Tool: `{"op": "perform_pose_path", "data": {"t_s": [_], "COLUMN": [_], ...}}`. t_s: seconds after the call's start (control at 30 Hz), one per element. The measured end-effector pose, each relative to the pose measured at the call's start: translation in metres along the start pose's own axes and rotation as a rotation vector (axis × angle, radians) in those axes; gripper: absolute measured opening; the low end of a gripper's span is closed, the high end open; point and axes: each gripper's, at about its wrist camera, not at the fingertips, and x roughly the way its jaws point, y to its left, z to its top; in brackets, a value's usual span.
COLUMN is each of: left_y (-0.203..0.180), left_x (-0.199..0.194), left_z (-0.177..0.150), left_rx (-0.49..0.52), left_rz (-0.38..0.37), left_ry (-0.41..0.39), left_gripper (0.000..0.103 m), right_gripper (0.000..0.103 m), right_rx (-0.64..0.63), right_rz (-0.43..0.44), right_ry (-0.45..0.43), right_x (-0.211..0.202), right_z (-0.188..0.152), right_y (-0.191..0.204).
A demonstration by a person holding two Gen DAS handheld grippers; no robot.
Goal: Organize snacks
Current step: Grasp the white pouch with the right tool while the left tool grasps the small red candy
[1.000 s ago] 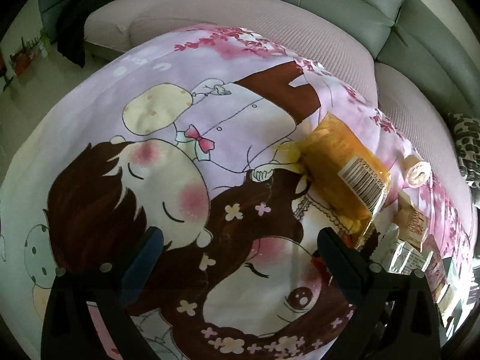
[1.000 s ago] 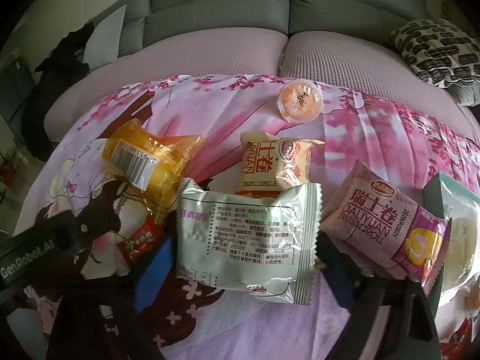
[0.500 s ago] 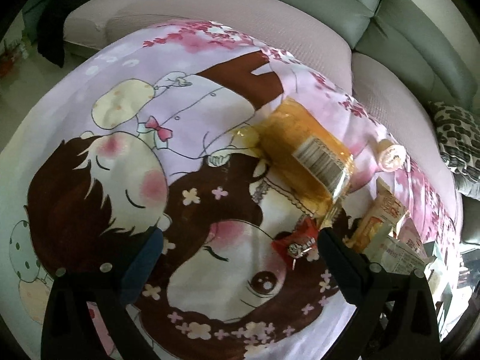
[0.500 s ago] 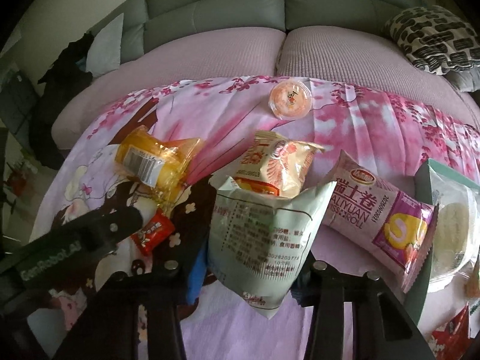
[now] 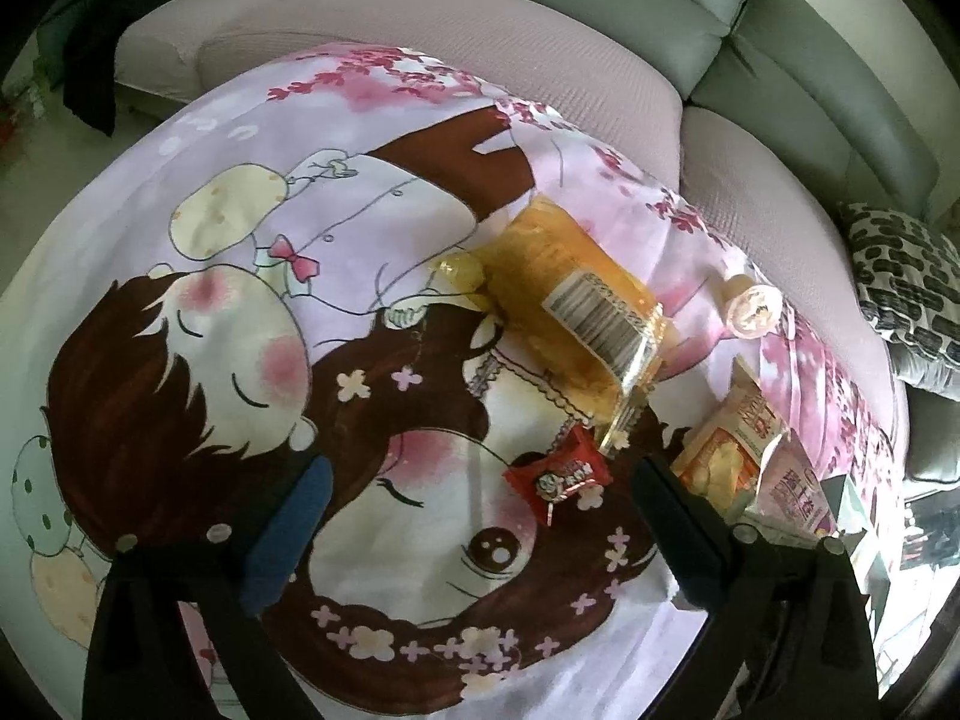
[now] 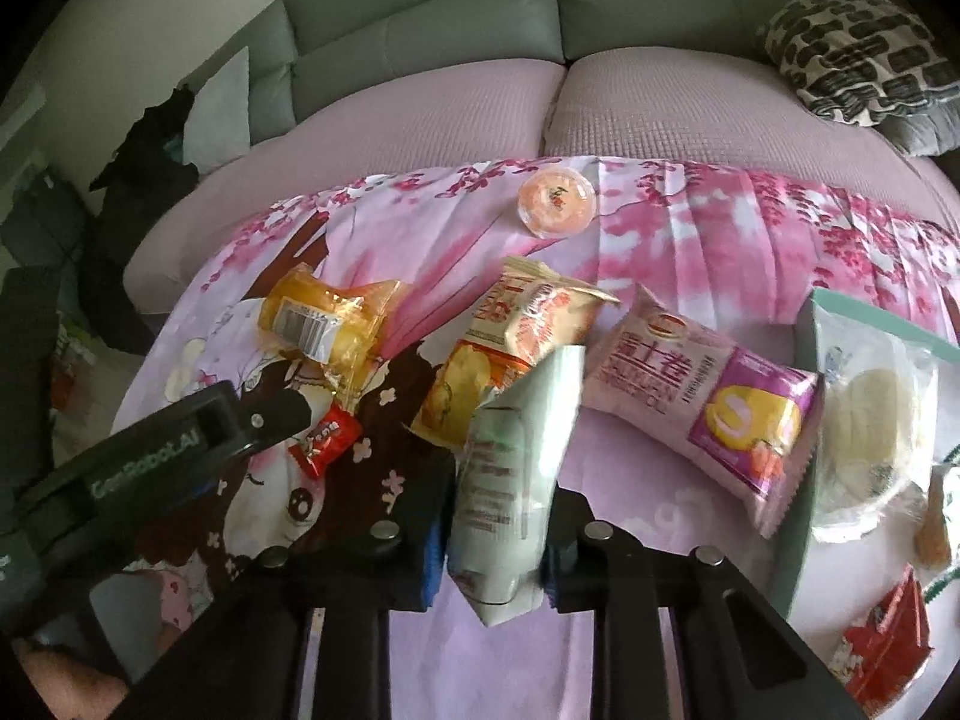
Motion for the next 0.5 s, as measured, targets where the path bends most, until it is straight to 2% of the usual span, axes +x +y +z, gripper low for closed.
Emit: {"op": "perform_pose_path", "data": {"t_s": [0.07, 0.13, 0.5], "left_y": [-0.003, -0.006, -0.031], "left_x": [0.001, 0.003, 0.015], "left_z": [-0.001, -0.001, -0.010], "left_rx": [0.008, 0.015, 0.126], "left_rz": [-0.004, -0.008, -0.014], "left_ry": [0.007, 0.015, 0.061], "left_gripper": [0.094, 0.087, 0.086], "right_gripper": [0.025, 0.025, 0.025], "right_rx": [0.018, 0.039, 0.139], "right_rz": [0.007, 0.011, 0.001], "right_ry": [-0.006, -0.011, -0.042], "right_x": [-0.006, -0.012, -0.038], "right_z": [-0.001, -0.001, 0.002], "right_y": [-0.005, -0.011, -0.047]}}
